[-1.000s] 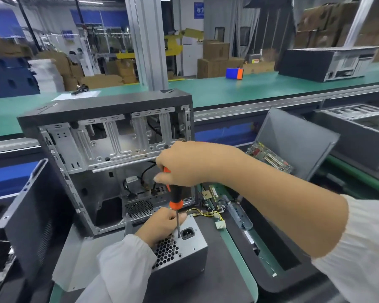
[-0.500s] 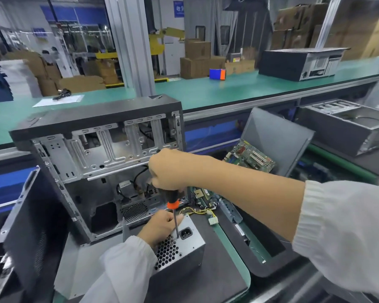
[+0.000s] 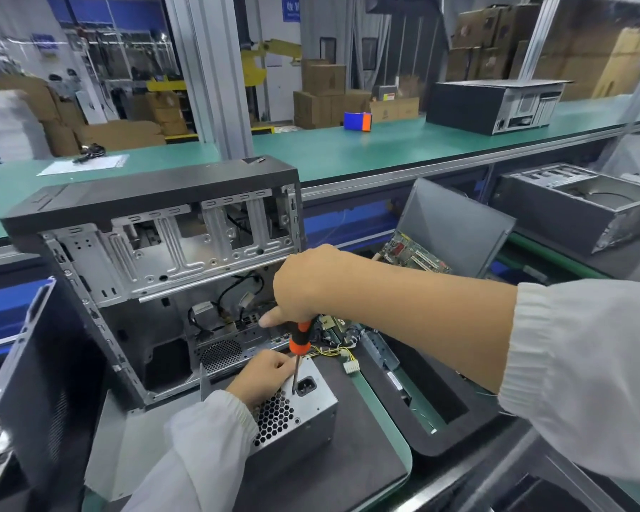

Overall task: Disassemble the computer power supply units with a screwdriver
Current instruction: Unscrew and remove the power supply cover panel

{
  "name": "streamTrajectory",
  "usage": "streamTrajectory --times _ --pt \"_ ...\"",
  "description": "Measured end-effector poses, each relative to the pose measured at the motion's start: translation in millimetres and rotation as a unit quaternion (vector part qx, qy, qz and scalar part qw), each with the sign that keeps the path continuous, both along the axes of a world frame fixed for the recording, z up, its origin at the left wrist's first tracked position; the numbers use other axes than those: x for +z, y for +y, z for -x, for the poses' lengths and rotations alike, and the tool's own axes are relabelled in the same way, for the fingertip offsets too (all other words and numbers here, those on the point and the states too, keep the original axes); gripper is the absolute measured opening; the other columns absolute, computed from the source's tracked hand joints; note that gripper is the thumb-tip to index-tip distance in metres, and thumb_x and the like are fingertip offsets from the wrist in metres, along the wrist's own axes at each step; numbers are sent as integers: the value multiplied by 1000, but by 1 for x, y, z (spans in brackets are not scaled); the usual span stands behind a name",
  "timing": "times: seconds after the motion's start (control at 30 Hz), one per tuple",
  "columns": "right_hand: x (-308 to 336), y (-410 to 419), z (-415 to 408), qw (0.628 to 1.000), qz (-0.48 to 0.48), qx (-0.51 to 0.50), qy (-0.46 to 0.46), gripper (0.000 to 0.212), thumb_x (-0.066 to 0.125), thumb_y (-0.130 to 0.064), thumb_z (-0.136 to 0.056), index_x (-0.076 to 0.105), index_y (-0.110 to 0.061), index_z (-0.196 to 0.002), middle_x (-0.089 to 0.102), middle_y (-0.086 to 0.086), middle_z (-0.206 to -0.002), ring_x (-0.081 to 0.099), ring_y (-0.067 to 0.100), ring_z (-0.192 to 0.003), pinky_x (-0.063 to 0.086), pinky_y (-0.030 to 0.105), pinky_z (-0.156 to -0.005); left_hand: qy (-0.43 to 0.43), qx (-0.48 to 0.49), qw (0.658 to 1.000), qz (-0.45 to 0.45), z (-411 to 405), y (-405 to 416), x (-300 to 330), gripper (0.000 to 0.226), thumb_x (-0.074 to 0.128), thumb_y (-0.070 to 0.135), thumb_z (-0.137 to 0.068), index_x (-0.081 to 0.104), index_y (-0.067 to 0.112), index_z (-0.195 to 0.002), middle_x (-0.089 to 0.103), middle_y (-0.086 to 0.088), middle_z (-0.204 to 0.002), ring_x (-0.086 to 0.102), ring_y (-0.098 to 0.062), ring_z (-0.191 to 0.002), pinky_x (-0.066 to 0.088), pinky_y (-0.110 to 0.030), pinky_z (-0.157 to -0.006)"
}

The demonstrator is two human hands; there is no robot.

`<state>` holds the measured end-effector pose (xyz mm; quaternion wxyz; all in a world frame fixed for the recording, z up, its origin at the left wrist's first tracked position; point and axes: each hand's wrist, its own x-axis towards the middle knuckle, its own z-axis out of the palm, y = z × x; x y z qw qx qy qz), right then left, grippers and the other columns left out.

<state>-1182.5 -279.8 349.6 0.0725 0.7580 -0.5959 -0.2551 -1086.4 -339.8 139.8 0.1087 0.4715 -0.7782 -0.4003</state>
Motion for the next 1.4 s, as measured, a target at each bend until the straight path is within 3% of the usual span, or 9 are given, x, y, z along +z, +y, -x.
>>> streamTrajectory --times 0.17,0.3,0.43,0.57,0.63,0.77,0.93,1.23,1.4 --pt "3 4 -4 999 -11 28 37 27 50 -33 -97 50 -10 -82 43 -2 -72 40 14 -56 38 27 -46 -1 -1 1000 1 -1 2 1 56 52 34 -100 26 21 -52 24 6 -48 21 -9 -43 18 -26 -47" --pt "8 9 4 997 -69 0 -46 26 60 -22 -91 63 -11 -115 52 -2 -76 61 22 -76 40 27 -47 -16 -9 1000 2 -1 0 2 55 50 34 -101 26 21 -53 24 6 -48 20 -8 -41 17 -26 -47" --pt "2 12 -7 984 -83 73 140 41 58 -35 -94 55 -15 -130 50 -2 -93 49 21 -84 35 26 -47 -12 -2 1000 -7 -1 -1 2 55 50 36 -101 27 21 -54 25 5 -48 20 -7 -39 17 -24 -43" --pt "1 6 -8 987 -88 67 116 23 42 -29 -102 55 -13 -113 54 2 -89 47 21 -82 40 28 -64 -6 -7 1000 -5 -2 -1 1 56 51 34 -101 26 21 -52 24 6 -47 20 -7 -39 18 -23 -44" --pt "0 8 -12 986 -75 78 128 4 47 -16 -98 48 -13 -97 45 0 -73 47 19 -68 41 28 -55 -3 -9 1000 -11 -1 0 2 55 50 33 -101 26 21 -53 23 5 -48 19 -9 -42 18 -26 -47" --pt "0 18 -22 976 -61 115 174 11 60 -20 -92 50 -15 -90 42 -3 -68 40 12 -51 33 20 -32 -1 -5 1000 -16 -2 2 4 54 50 32 -101 25 20 -55 22 5 -48 18 -9 -41 16 -25 -45" --pt "-6 17 -19 990 -48 97 92 38 53 -10 -92 31 -16 -61 36 -1 -64 33 17 -52 36 30 -50 -8 -5 1000 -9 -2 5 8 53 48 33 -101 24 20 -56 21 4 -50 19 -10 -44 14 -24 -46" --pt "-16 17 -26 989 -64 99 90 14 48 -7 -93 46 -16 -83 38 -1 -67 37 18 -56 46 37 -73 3 -22 1000 -22 -4 1 4 20 46 34 -102 39 17 -93 41 -5 -94 36 -15 -78 25 -23 -58" --pt "-14 18 -28 988 -70 84 106 31 43 -3 -94 35 -14 -66 36 0 -69 48 28 -83 47 42 -86 17 -19 1000 -17 -3 -3 -2 33 47 31 -102 32 31 -72 39 -2 -86 27 -3 -64 22 -17 -56"
